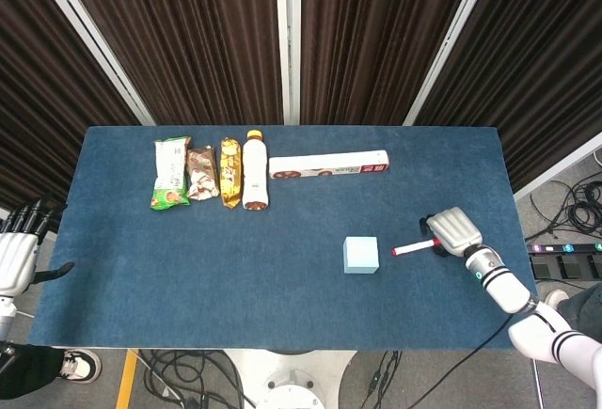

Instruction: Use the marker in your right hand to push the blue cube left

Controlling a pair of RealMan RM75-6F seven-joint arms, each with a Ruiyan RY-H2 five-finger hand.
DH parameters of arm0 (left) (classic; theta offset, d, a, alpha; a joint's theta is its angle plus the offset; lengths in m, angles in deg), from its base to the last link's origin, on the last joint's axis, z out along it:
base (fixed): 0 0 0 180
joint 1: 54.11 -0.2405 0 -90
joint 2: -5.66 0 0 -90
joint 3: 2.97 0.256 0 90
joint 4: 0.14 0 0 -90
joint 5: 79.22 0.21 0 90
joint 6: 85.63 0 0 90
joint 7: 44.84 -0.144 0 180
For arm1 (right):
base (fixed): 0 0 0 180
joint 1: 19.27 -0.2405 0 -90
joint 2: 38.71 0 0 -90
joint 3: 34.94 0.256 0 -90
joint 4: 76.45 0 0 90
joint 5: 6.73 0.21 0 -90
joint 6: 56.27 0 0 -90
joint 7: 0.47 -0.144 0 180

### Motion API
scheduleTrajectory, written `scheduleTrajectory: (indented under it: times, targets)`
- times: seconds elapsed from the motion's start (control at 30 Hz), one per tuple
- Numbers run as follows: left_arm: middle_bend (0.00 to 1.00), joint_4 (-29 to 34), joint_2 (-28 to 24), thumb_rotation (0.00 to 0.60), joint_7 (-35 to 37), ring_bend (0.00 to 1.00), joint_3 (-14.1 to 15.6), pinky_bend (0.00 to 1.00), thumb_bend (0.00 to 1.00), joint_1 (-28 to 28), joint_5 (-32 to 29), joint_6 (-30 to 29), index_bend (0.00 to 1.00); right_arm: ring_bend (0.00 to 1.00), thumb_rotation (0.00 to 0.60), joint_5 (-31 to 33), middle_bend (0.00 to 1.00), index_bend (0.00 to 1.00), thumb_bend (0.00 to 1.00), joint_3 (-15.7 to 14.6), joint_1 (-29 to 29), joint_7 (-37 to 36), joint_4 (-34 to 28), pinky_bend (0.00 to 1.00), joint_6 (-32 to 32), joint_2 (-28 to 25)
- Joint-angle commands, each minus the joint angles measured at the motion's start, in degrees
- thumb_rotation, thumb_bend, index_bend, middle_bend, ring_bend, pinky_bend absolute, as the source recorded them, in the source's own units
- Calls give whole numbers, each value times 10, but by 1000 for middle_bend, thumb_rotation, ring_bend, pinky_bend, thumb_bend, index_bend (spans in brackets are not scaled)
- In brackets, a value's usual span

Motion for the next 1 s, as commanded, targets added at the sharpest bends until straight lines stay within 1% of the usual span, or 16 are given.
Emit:
scheduleTrajectory:
  times: [0.03, 0.4, 1.0]
  targets:
    - [107, 0, 1, 600, 1, 14, 0, 101, 40, 0, 0, 1, 185, 905, 600, -3, 458, 465, 183, -4, -2, -2, -1, 999, 1, -4]
    - [107, 0, 3, 600, -2, 14, -1, 101, 41, -1, -4, 1, 185, 904, 600, -9, 458, 469, 188, -18, -10, -16, 16, 999, -10, 8]
    - [107, 2, 3, 600, -8, 14, -3, 101, 40, 1, -9, 7, 184, 904, 600, -8, 486, 494, 214, -26, -15, -25, 44, 999, -16, 25]
